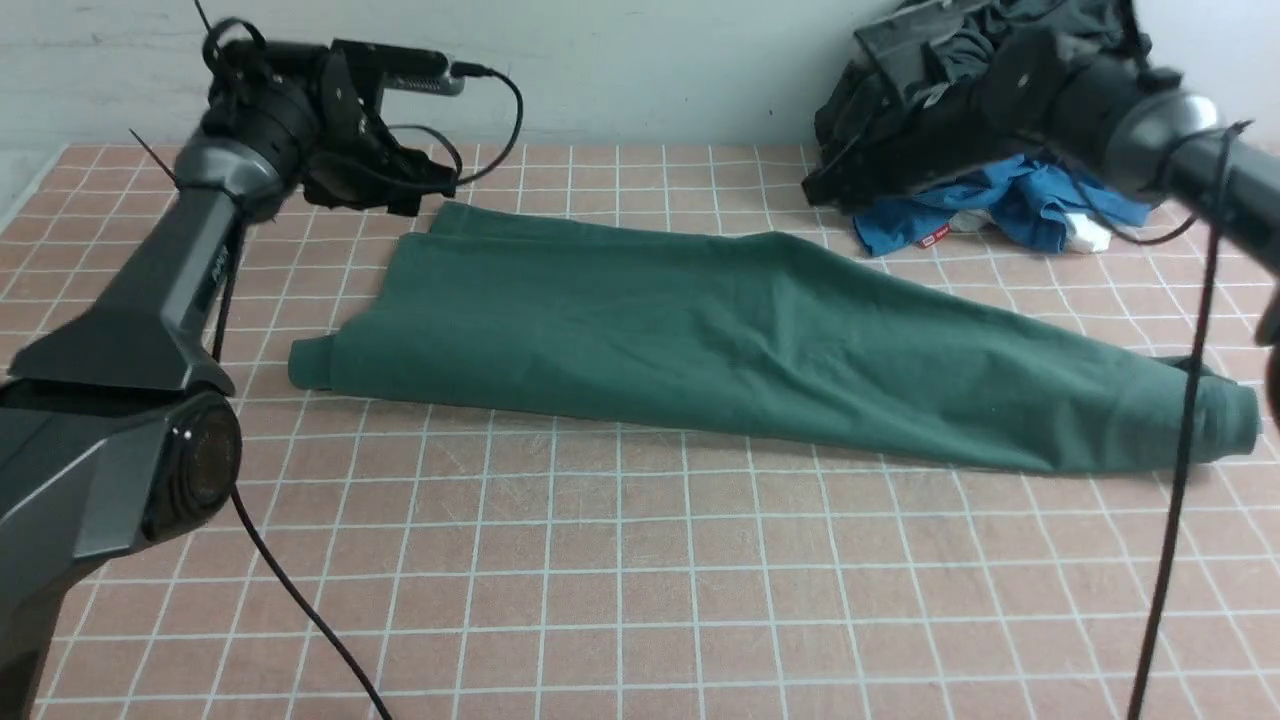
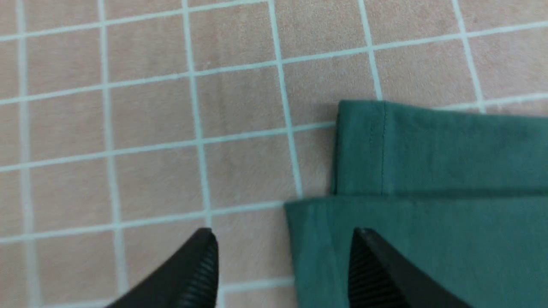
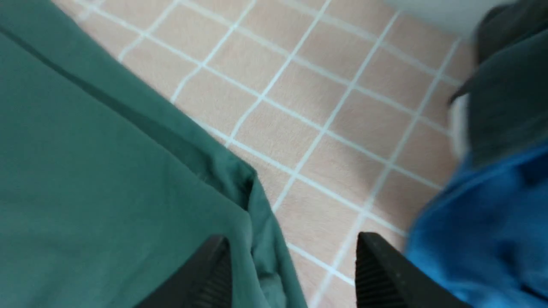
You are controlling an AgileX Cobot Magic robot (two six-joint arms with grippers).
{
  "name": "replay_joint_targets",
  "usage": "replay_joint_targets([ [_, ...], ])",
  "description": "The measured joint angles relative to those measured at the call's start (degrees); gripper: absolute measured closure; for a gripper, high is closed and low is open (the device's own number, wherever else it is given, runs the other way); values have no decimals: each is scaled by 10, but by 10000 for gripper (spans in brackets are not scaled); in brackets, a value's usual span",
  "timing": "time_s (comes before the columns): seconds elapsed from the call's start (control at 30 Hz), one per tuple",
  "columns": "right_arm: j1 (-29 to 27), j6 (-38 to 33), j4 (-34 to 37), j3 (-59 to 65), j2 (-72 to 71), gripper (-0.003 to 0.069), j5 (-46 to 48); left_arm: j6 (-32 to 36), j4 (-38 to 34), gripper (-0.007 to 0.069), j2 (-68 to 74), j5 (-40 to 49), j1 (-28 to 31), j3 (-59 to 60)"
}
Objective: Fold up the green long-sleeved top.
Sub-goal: Use the right arm to clamp the right edge of the fabric
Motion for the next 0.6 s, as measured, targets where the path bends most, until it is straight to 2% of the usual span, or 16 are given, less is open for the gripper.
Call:
replay_joint_targets([
  [0.07,-16,26,-26,-1,-49,281,55,39,13,247,-47,62,1,0],
  [0.17,-51,58,-64,-1,-106,303,146,98,17,319,-128,95,4,6],
  [0.37,-165,131,-103,-1,-162,334,219,102,-42,527,-325,105,31,86],
  [0.47,-231,168,-107,25,-179,314,249,102,-55,608,-461,105,42,213],
  [0.53,-264,177,-106,56,-185,284,253,108,-55,623,-551,105,42,321],
  [0.57,-264,178,-106,56,-186,281,253,109,-55,624,-551,105,42,333],
  [0.6,-284,180,-101,87,-186,252,254,112,-55,628,-623,104,42,434],
])
